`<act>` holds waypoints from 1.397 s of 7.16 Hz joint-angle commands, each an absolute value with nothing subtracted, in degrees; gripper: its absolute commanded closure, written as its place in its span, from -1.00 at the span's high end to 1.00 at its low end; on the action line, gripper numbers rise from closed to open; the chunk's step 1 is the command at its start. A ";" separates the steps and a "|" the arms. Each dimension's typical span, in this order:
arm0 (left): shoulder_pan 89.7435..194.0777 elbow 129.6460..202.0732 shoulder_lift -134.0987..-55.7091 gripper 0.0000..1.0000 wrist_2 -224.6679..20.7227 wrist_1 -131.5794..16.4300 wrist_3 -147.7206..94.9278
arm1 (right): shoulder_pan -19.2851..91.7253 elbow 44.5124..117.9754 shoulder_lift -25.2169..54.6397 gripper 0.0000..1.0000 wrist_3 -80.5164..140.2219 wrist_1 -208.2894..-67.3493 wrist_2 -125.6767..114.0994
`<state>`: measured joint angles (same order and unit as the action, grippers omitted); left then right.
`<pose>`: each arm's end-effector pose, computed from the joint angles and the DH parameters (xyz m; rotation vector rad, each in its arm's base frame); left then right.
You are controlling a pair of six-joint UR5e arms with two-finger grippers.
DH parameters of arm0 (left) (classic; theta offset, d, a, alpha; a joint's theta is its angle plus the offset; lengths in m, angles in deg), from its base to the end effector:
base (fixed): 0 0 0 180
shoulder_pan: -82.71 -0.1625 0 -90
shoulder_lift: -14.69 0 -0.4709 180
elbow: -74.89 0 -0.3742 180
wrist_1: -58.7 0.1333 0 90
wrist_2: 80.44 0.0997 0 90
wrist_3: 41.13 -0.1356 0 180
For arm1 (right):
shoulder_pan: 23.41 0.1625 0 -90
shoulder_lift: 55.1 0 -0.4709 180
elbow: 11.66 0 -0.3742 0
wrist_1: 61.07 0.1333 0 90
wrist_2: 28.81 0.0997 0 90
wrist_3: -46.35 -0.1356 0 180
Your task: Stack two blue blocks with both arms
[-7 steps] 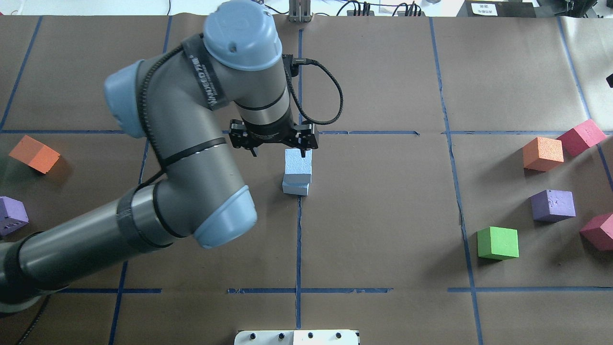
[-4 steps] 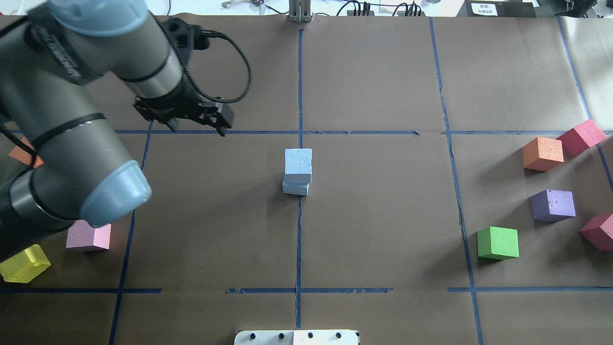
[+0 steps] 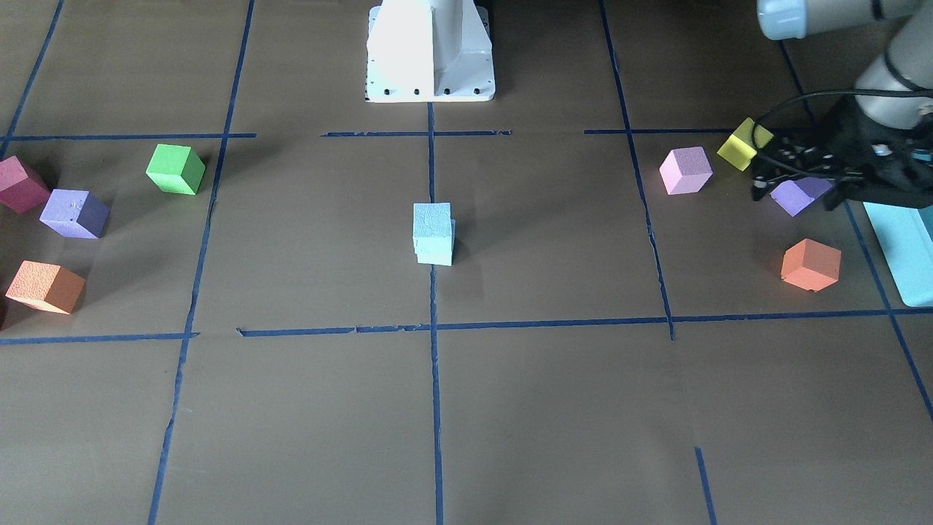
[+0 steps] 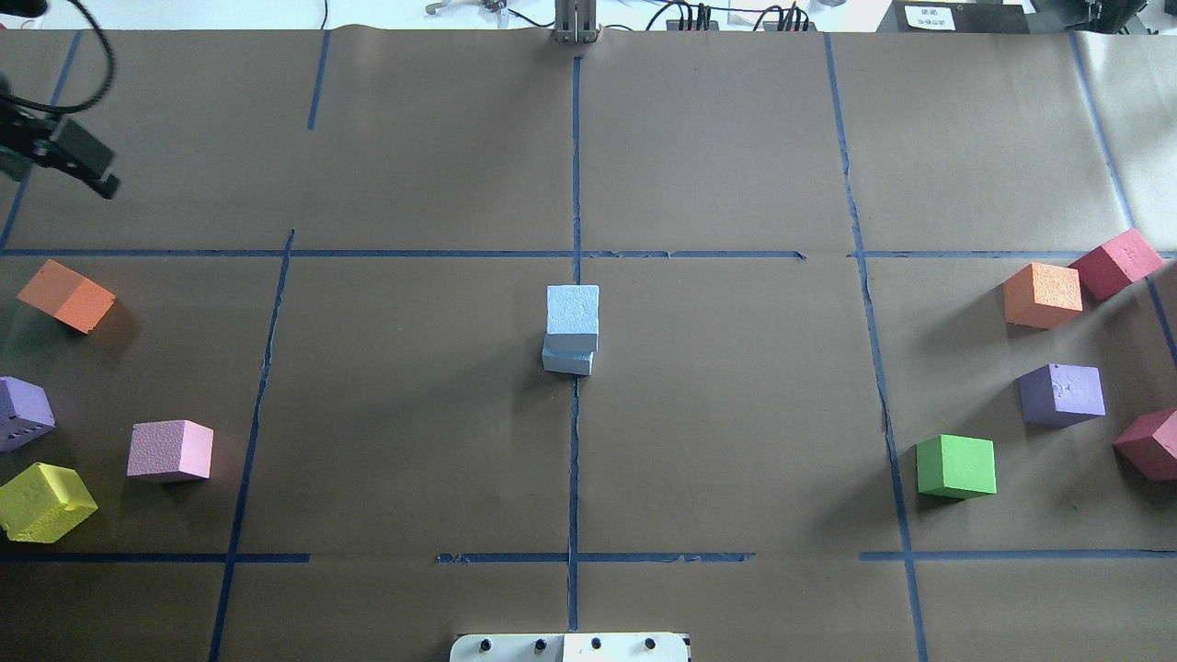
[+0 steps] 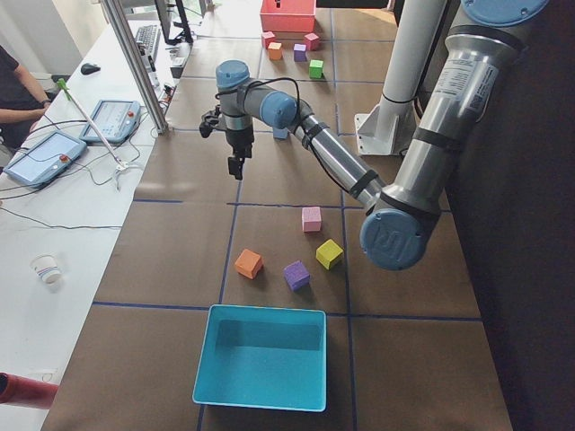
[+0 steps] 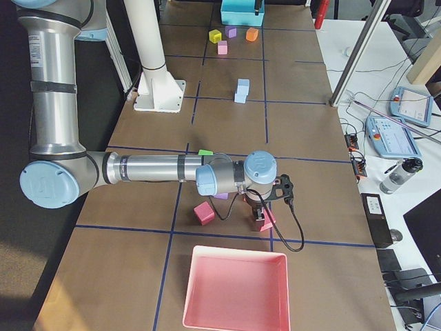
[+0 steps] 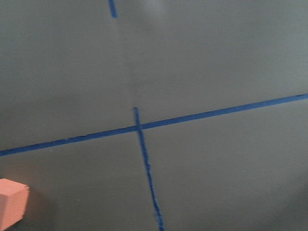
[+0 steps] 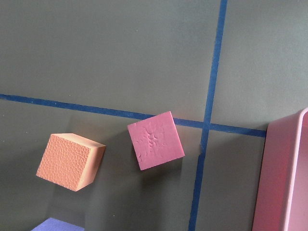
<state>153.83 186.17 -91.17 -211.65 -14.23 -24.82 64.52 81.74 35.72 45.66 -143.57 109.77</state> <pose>0.1382 -0.5400 0.4511 0.1042 0.7802 0.1685 0.0142 -0.4818 0.6874 0.1449 -0.8495 -0.0972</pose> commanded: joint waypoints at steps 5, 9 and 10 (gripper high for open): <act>170.85 166.42 -81.99 1.00 -214.82 -22.37 -41.21 | 64.57 81.68 35.43 0.99 45.47 -143.69 109.00; 171.48 165.15 -78.31 1.00 -214.91 -27.16 -40.86 | 64.57 81.50 35.52 0.99 45.47 -143.69 108.91; 171.57 165.15 -77.08 1.00 -214.91 -28.56 -40.78 | 64.57 81.50 35.43 0.99 45.47 -143.78 109.00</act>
